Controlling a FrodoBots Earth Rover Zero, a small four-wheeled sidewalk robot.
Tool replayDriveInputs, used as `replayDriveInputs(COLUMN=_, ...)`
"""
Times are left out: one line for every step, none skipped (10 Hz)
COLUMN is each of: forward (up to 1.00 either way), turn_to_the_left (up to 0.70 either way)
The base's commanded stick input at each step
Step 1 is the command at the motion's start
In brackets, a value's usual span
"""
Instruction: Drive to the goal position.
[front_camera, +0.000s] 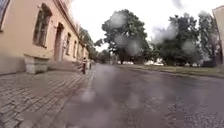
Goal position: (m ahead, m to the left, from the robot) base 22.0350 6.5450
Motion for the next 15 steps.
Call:
replayDriveInputs(forward=0.85, turn_to_the_left=0.00)
replayDriveInputs(forward=0.85, turn_to_the_left=0.00)
replayDriveInputs(forward=0.85, turn_to_the_left=0.00)
replayDriveInputs(forward=0.85, turn_to_the_left=0.00)
replayDriveInputs(forward=0.85, turn_to_the_left=0.00)
replayDriveInputs(forward=0.85, turn_to_the_left=0.00)
replayDriveInputs(forward=0.85, turn_to_the_left=0.00)
replayDriveInputs(forward=0.85, turn_to_the_left=0.00)
replayDriveInputs(forward=0.85, turn_to_the_left=0.00)
replayDriveInputs(forward=0.85, turn_to_the_left=0.00)
replayDriveInputs(forward=0.85, turn_to_the_left=0.00)
replayDriveInputs(forward=0.85, turn_to_the_left=0.00)
replayDriveInputs(forward=0.85, turn_to_the_left=0.00)
replayDriveInputs(forward=0.85, turn_to_the_left=0.00)
replayDriveInputs(forward=0.85, turn_to_the_left=0.00)
